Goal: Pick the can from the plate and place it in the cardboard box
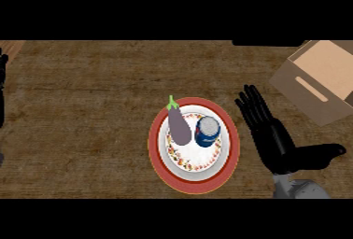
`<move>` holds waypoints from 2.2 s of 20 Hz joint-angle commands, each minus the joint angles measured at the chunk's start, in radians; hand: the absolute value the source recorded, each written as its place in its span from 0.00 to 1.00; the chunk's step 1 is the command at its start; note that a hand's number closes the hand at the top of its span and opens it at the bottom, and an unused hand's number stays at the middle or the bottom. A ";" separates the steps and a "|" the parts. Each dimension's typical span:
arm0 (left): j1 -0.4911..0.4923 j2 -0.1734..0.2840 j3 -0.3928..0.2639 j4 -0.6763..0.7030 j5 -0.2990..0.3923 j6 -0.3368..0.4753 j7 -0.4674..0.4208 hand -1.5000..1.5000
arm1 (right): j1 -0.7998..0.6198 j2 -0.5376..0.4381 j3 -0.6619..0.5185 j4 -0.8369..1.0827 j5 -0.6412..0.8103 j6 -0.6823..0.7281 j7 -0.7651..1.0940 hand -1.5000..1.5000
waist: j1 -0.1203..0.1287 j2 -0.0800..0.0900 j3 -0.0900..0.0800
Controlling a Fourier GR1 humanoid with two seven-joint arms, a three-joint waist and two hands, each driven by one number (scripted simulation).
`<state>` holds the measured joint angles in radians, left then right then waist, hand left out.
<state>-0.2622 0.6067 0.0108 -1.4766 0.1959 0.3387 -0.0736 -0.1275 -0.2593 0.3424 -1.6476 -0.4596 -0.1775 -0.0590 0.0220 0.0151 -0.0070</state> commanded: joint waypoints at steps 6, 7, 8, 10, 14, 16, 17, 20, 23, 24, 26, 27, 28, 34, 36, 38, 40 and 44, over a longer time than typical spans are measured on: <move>0.136 0.030 -0.092 0.135 -0.129 -0.015 0.082 0.50 | -0.255 -0.096 0.042 0.169 -0.036 0.347 0.052 0.00 | 0.030 0.003 0.009; 0.129 0.006 -0.090 0.116 -0.089 -0.032 0.068 0.50 | -0.319 -0.282 0.093 0.027 0.274 0.297 -0.035 0.00 | 0.042 -0.056 -0.028; 0.137 0.007 -0.109 0.127 -0.102 -0.040 0.078 0.50 | -0.339 -0.347 0.133 0.043 0.366 0.319 -0.031 0.00 | 0.034 -0.035 -0.015; 0.155 -0.007 -0.132 0.152 -0.122 -0.034 0.087 0.50 | -0.272 -0.341 0.216 0.136 0.455 0.352 -0.131 0.00 | 0.017 0.001 0.007; 0.105 -0.016 -0.121 0.187 -0.131 -0.037 0.123 0.50 | -0.216 -0.228 0.088 0.422 0.226 0.515 -0.481 0.00 | -0.001 0.000 0.011; 0.171 -0.031 -0.134 0.128 -0.130 -0.033 0.129 0.50 | -0.293 -0.222 0.061 0.532 0.245 0.578 -0.573 0.00 | 0.019 -0.006 0.010; 0.152 -0.035 -0.134 0.174 -0.139 -0.039 0.103 0.50 | -0.321 -0.251 0.046 0.605 0.252 0.635 -0.638 0.00 | 0.019 0.000 0.010; 0.129 -0.016 -0.108 0.187 -0.137 -0.054 0.122 0.50 | -0.436 -0.248 0.065 0.670 0.430 0.549 -0.706 0.00 | 0.010 -0.005 0.009; 0.127 -0.049 -0.120 0.211 -0.154 -0.038 0.088 0.50 | -0.495 -0.298 0.126 0.653 0.571 0.486 -0.671 0.00 | 0.006 -0.006 0.007; 0.081 -0.029 -0.127 0.170 -0.157 -0.042 0.178 0.50 | -0.525 -0.336 0.143 0.652 0.605 0.505 -0.654 0.00 | 0.005 -0.008 0.008; 0.121 -0.050 -0.131 0.179 -0.171 -0.024 0.145 0.50 | -0.550 -0.346 0.187 0.639 0.660 0.533 -0.629 0.00 | 0.000 -0.013 0.007; 0.127 -0.058 -0.137 0.172 -0.176 -0.023 0.143 0.50 | -0.594 -0.320 0.200 0.646 0.681 0.538 -0.583 0.00 | 0.003 -0.013 0.007; 0.098 -0.052 -0.129 0.150 -0.168 -0.029 0.188 0.50 | -0.601 -0.329 0.214 0.697 0.721 0.543 -0.642 0.00 | 0.006 -0.010 0.008; 0.141 -0.021 -0.093 0.164 -0.155 -0.072 0.147 0.50 | -0.717 -0.323 0.307 0.688 0.849 0.655 -0.512 0.00 | 0.003 -0.014 0.007; 0.099 -0.032 -0.078 0.240 -0.147 -0.100 0.126 0.50 | -0.776 -0.221 0.327 0.719 0.876 0.679 -0.434 0.00 | -0.003 -0.011 0.006; 0.148 -0.058 -0.086 0.190 -0.189 -0.053 0.120 0.50 | -0.763 -0.223 0.306 0.731 0.895 0.723 -0.459 0.00 | -0.008 -0.014 0.007; 0.155 -0.031 -0.056 0.182 -0.162 -0.106 0.115 0.50 | -0.775 -0.164 0.311 0.781 0.937 0.712 -0.441 0.00 | -0.005 -0.013 0.007; 0.156 -0.101 -0.087 0.166 -0.222 -0.050 0.151 0.50 | -0.747 -0.104 0.309 0.736 1.007 0.700 -0.350 0.00 | -0.014 -0.015 0.007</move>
<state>-0.1239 0.5405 -0.0683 -1.2938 0.0012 0.2766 0.0718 -0.8812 -0.4177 0.6480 -0.9172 0.4797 0.5270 -0.4519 0.0117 0.0006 -0.0002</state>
